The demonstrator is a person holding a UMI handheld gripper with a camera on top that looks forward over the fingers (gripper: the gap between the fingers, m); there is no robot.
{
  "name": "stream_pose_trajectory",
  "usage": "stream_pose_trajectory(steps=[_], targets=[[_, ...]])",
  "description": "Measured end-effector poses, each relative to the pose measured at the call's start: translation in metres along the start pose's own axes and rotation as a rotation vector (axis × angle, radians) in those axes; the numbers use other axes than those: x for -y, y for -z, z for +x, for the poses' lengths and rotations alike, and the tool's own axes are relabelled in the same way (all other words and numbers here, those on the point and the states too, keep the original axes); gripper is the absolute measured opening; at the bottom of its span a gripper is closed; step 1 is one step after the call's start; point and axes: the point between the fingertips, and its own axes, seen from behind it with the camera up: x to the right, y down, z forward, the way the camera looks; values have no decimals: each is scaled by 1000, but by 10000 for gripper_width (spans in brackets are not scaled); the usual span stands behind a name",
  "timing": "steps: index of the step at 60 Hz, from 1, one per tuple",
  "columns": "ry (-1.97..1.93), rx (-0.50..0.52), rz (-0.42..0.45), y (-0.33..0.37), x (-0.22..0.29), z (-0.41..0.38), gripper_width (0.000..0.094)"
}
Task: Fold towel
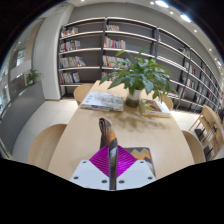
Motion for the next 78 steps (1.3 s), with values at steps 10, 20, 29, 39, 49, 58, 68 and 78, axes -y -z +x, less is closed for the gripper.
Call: stream_pose_trajectory(steps=[10,20,29,39,49,58,68,78], targets=[[-96,3,-44,-22,-26,80,140],[-88,62,-124,-41,-73,104,486],[-11,46,-15,-5,-45,119,653],[17,54,78,67,1,135,746],[-20,15,181,138,32,159,776],[-96,13,239,186,32,169,779],[-108,-29,207,219,-5,177,778],[-98,-50,197,252,-33,182,780]])
